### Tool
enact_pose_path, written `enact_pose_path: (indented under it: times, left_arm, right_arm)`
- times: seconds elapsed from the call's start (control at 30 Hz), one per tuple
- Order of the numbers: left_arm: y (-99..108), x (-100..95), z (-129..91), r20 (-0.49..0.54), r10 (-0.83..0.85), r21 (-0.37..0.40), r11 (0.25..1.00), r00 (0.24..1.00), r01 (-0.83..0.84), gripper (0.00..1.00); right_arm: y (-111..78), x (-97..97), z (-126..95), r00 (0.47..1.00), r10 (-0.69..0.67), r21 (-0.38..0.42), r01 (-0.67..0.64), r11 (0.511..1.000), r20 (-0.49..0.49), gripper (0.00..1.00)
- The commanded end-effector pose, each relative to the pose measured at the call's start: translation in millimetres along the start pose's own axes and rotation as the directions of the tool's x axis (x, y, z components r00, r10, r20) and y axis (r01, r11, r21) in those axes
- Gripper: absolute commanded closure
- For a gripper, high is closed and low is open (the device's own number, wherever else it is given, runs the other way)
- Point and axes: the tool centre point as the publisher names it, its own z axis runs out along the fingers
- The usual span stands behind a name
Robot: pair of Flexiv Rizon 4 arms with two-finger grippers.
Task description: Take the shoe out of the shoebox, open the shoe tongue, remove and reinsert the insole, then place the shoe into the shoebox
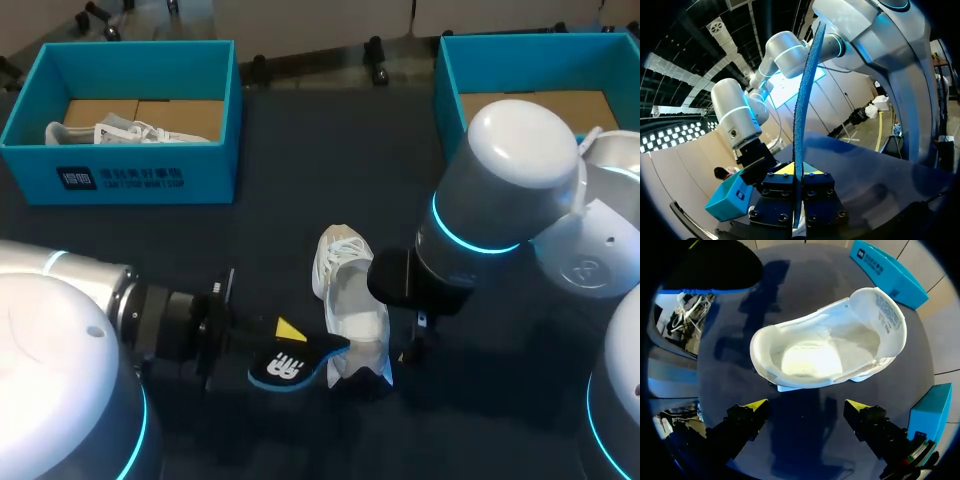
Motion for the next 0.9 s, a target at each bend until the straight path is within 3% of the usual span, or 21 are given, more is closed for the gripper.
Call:
enact_pose_path:
  times: [0.03,0.4,0.9]
  left_arm:
    - [6,7.9,10,0.000,-0.016,-0.011,1.000,1.000,0.016,1.00]
    - [17,7.6,28,0.056,-0.014,0.006,1.000,0.998,0.013,1.00]
    - [42,-4.0,34,0.113,-0.046,-0.045,0.998,0.993,0.051,1.00]
  right_arm:
    - [-0.3,0.2,1,1.000,0.000,-0.001,0.000,1.000,-0.001,0.00]
    - [-0.3,0.2,1,1.000,0.000,-0.001,0.000,1.000,-0.001,0.00]
    - [-0.3,0.2,1,1.000,0.000,-0.001,0.000,1.000,-0.001,0.00]
